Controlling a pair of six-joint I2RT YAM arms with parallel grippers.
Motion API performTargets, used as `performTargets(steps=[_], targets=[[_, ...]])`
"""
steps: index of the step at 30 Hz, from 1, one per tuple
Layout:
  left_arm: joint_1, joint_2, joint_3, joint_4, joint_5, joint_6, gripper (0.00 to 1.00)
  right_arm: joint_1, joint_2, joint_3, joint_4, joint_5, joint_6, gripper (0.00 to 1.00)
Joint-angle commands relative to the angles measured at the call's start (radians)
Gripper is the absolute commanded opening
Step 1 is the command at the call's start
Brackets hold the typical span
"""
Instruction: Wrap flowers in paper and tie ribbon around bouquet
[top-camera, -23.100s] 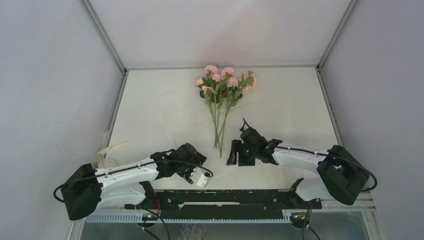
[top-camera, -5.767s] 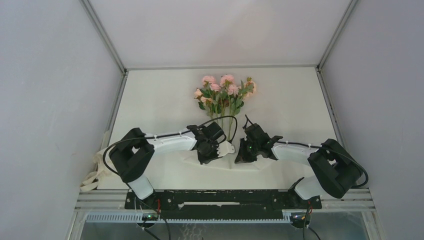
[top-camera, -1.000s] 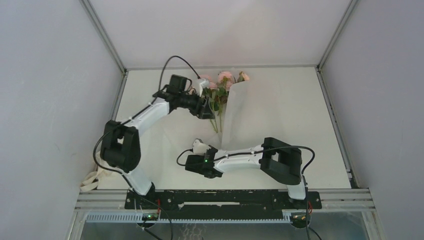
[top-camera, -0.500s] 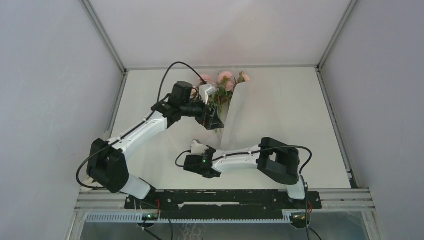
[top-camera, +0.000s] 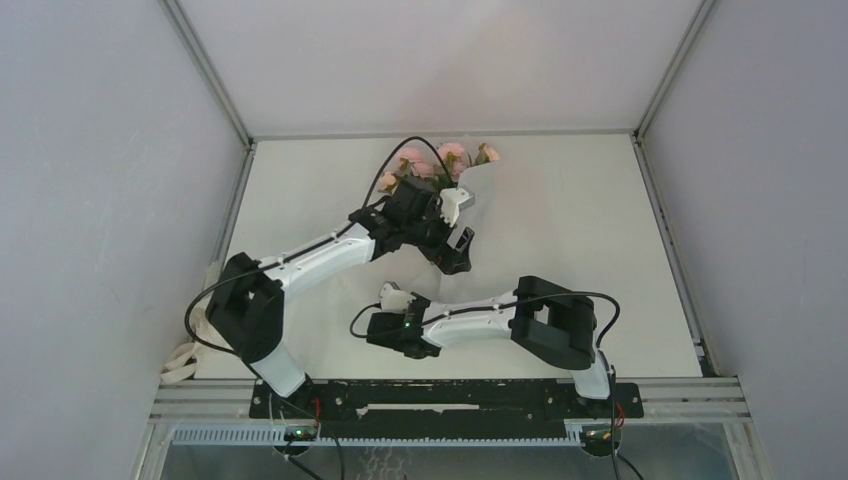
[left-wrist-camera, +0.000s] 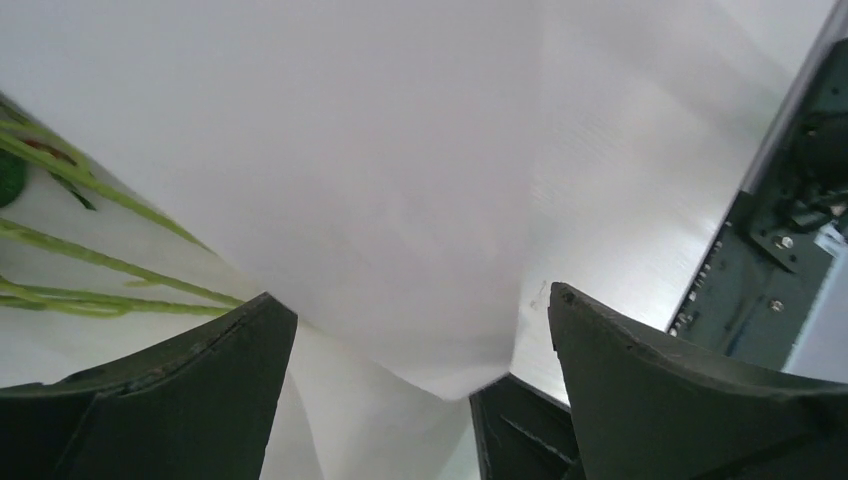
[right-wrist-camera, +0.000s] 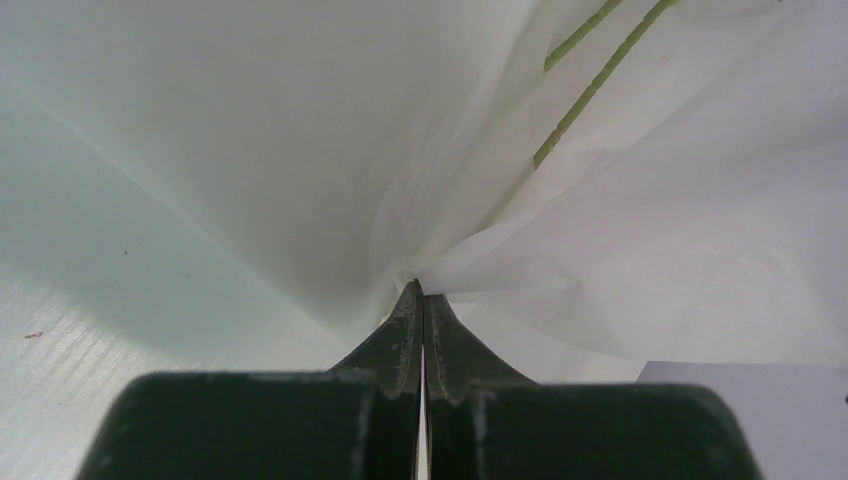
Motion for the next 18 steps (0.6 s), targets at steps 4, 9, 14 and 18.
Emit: performTargets(steps=[4, 9, 14, 18], targets=[[-0.021, 0.069, 0.132, 0.021, -0.27, 0.08, 1.0, 0.013, 0.005, 0.033, 0.009, 0.023, -0.005, 0.0], [0.005, 0.04, 0.113, 0.011, -0.304, 0.059, 0.82, 0.014, 0.014, 0.033, -0.002, 0.02, 0.008, 0.0], [0.046, 0.004, 0.086, -0.005, -0.192, 0.05, 0.21, 0.014, 0.017, 0.033, -0.002, 0.022, 0.006, 0.0], [0.099, 0.012, 0.063, -0.03, -0.15, 0.044, 0.0, 0.013, 0.016, 0.033, -0.005, 0.027, 0.003, 0.0]])
